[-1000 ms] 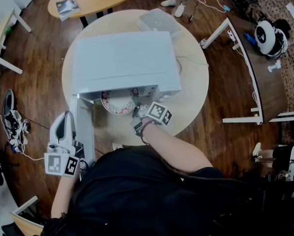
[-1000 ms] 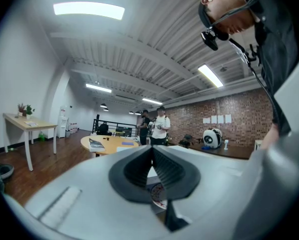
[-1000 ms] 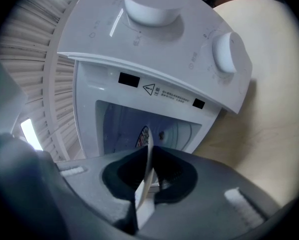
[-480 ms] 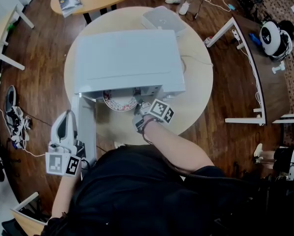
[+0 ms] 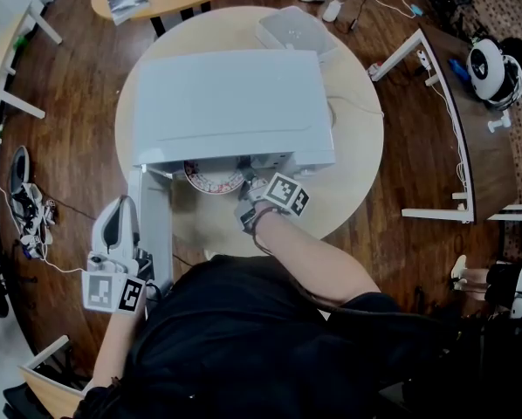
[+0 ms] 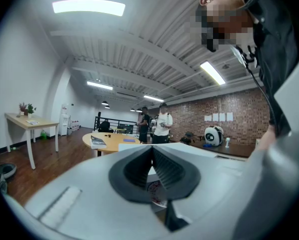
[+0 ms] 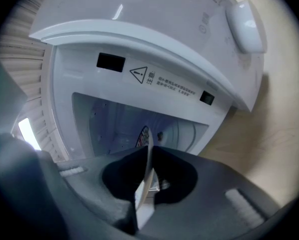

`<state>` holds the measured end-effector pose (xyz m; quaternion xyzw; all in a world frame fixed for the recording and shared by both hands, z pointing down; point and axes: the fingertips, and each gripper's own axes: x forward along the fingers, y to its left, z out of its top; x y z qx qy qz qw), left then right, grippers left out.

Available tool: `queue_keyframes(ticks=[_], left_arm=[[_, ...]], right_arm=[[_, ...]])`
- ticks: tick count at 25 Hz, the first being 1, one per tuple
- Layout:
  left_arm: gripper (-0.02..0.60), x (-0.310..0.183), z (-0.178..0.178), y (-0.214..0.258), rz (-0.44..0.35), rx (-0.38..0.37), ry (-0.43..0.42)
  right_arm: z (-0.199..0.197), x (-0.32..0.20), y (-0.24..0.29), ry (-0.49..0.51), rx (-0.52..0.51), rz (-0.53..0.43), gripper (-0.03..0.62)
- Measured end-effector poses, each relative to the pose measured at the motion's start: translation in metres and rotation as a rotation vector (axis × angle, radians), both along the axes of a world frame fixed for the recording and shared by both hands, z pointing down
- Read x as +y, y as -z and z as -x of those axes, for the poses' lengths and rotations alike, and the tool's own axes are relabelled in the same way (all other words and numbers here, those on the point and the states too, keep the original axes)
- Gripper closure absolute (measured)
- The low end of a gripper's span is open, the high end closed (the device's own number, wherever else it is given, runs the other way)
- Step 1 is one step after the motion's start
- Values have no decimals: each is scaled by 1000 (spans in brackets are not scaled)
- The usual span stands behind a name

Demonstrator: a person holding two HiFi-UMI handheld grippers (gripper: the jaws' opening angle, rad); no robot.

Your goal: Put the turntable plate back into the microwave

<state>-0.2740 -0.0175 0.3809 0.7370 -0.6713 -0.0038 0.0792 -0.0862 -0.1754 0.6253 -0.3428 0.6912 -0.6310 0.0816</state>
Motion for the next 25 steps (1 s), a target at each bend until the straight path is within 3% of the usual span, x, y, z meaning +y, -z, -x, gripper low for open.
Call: queue_keyframes(ticks=[25], left_arm=[[577,-5,13,-8,23,22,10]], right_arm=[[25,-27,-12,-50,31,-2,574]])
